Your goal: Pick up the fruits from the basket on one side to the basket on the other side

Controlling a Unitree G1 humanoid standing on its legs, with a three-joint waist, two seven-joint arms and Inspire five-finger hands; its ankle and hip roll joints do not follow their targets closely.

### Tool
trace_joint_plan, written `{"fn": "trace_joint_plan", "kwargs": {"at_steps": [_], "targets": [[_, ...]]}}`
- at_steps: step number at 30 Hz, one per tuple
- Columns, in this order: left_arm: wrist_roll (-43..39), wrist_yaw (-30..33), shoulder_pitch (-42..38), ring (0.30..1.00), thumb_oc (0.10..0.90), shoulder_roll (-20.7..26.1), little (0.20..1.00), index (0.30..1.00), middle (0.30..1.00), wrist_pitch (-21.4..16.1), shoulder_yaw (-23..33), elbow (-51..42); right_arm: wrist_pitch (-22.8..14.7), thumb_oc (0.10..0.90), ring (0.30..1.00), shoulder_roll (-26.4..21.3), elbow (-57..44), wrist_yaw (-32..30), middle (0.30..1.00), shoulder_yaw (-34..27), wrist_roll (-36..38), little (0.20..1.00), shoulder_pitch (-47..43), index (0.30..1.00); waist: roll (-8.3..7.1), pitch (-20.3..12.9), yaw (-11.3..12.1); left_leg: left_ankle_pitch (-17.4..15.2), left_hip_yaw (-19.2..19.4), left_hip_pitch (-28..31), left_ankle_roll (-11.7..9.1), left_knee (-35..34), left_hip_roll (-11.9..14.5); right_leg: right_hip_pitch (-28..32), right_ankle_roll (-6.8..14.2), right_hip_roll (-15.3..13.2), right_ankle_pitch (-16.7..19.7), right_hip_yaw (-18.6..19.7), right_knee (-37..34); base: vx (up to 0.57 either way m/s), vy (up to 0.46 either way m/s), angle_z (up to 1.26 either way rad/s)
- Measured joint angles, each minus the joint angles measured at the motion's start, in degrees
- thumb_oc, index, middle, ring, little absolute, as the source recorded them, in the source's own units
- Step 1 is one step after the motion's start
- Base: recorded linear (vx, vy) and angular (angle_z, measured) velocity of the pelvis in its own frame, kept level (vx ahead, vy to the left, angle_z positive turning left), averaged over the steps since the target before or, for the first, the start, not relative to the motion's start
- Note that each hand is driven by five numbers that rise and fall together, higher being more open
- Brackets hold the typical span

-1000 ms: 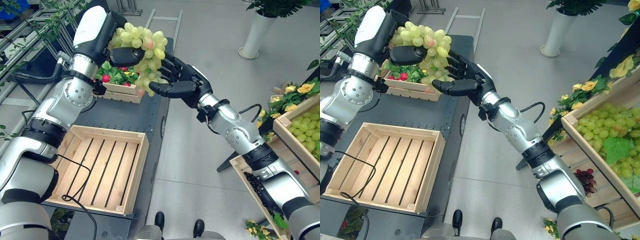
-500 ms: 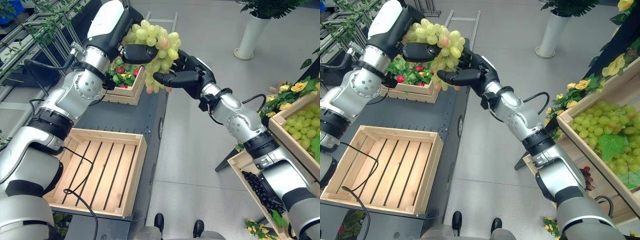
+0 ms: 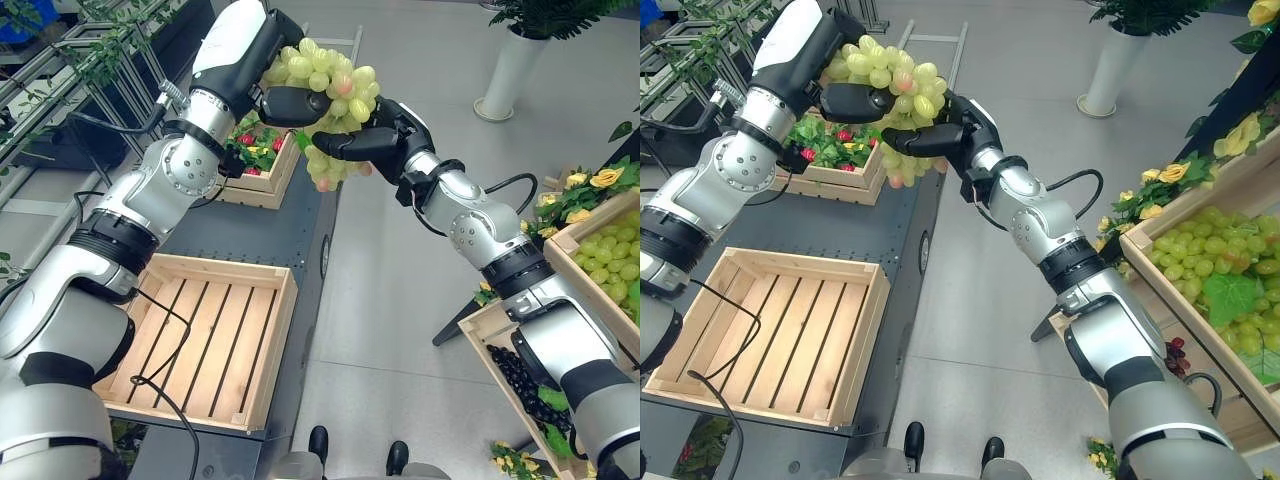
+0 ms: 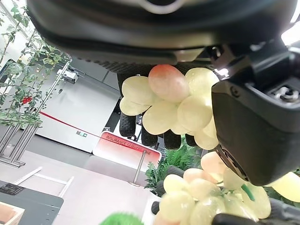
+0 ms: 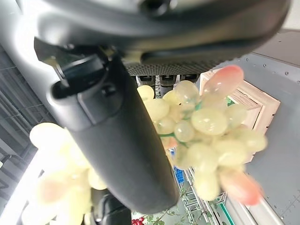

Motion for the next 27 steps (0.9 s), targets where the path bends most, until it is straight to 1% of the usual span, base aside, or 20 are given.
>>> {"fn": "trace_joint_plan", "kwargs": {"at_steps": [7,11,12,13,14,15,16,18,22,25,27], "targets": [[-0.17,-0.32,-0.96,0.300,0.400,-0.29,0.300,0.300,0.300,-0.07,-0.06,0.39,-0.22,0.800,0.900,1.03,4.37,-0.56,0.900,1.39,0.04,0.900,-1.70,0.900,0.00,0.00,0.23,0.04,-0.14,-0.01,0.05,0.00,-0.01,0.08,0.00,-0.03,0.00,-0.16,0.00,0.00,0.000,0.00],[-1.83,-0.38,-2.28,0.300,0.400,-0.33,0.300,0.300,0.300,-0.08,-2.75,0.37,-0.29,0.800,0.900,1.47,5.85,-0.55,0.900,1.39,0.12,0.900,-1.94,0.900,0.00,0.00,0.34,0.05,-0.20,-0.02,0.05,0.00,-0.02,0.12,0.00,-0.07,0.00,-0.22,0.00,0.00,0.000,0.00],[-1.84,-0.38,-2.29,0.300,0.400,-0.34,0.300,0.300,0.300,-0.08,-2.75,0.37,-0.61,0.761,0.841,1.80,6.19,-0.55,0.841,1.39,0.17,0.841,-1.94,0.841,0.00,0.00,0.33,0.05,-0.20,-0.02,0.05,0.00,-0.02,0.11,0.00,-0.07,0.00,-0.22,0.00,0.00,0.000,0.00],[-1.85,-0.38,-2.30,0.300,0.400,-0.34,0.300,0.300,0.300,-0.08,-2.75,0.37,-0.93,0.494,0.441,1.91,6.30,-0.55,0.441,1.39,0.18,0.441,-1.94,0.441,0.00,0.00,0.34,0.05,-0.21,-0.03,0.05,0.00,-0.02,0.11,0.00,-0.08,0.00,-0.23,0.00,0.00,0.000,0.00],[-1.86,-0.38,-2.30,0.300,0.400,-0.34,0.300,0.300,0.300,-0.08,-2.75,0.37,-1.10,0.435,0.352,1.91,6.30,-0.56,0.352,1.39,0.18,0.352,-1.94,0.352,0.00,0.00,0.34,0.05,-0.21,-0.03,0.05,0.00,-0.02,0.11,0.00,-0.08,0.00,-0.23,0.00,0.00,0.000,0.00],[-2.07,-0.38,-2.31,0.300,0.400,-0.34,0.300,0.300,0.300,-0.08,-2.75,0.37,-2.37,0.400,0.300,1.94,6.38,-0.60,0.300,1.40,0.16,0.300,-1.94,0.300,0.00,0.00,0.32,0.05,-0.22,-0.03,0.05,0.00,-0.02,0.11,0.00,-0.07,0.00,-0.22,0.00,0.00,0.000,0.00],[-2.28,-0.37,-2.32,0.300,0.400,-0.35,0.300,0.300,0.300,-0.08,-2.75,0.36,-2.94,0.400,0.300,1.94,6.39,-0.66,0.300,1.40,0.16,0.300,-1.94,0.300,0.00,0.00,0.33,0.05,-0.22,-0.03,0.05,0.00,-0.02,0.11,0.00,-0.08,0.00,-0.23,0.00,0.00,0.000,0.00],[-2.30,-0.35,-2.47,0.300,0.400,-0.35,0.300,0.300,0.300,-0.09,-2.74,0.35,-5.70,0.400,0.300,2.06,6.37,-1.87,0.300,1.40,0.15,0.300,-1.93,0.300,0.00,0.00,0.30,0.05,-0.22,-0.02,0.05,0.00,-0.03,0.11,0.00,-0.08,0.00,-0.21,0.00,0.00,0.000,0.00],[-2.30,-0.32,-2.56,0.300,0.400,-0.34,0.300,0.300,0.300,-0.11,-2.72,0.36,-9.47,0.400,0.300,2.09,6.00,-3.00,0.300,1.39,0.18,0.300,-1.93,0.300,0.01,0.00,0.26,0.05,-0.22,-0.01,0.05,0.00,-0.04,0.11,0.00,-0.08,0.00,-0.18,0.00,0.00,0.000,0.00],[-2.30,-0.32,-2.58,0.300,0.400,-0.34,0.300,0.300,0.300,-0.12,-2.72,0.34,-10.94,0.400,0.300,2.08,5.27,-3.18,0.300,1.33,0.24,0.300,-1.92,0.300,0.01,0.00,0.18,0.05,-0.19,0.00,0.05,0.00,-0.04,0.11,0.00,-0.07,0.00,-0.14,0.00,0.00,0.000,0.00],[-2.29,-0.32,-2.66,0.300,0.400,-0.33,0.300,0.300,0.300,-0.16,-2.63,0.39,-10.98,0.400,0.300,2.06,4.81,-3.56,0.300,1.33,0.33,0.300,-1.88,0.300,0.01,0.00,0.08,0.05,-0.16,0.02,0.05,0.00,-0.04,0.10,0.00,-0.06,0.00,-0.09,0.00,0.00,0.000,0.00]]}}
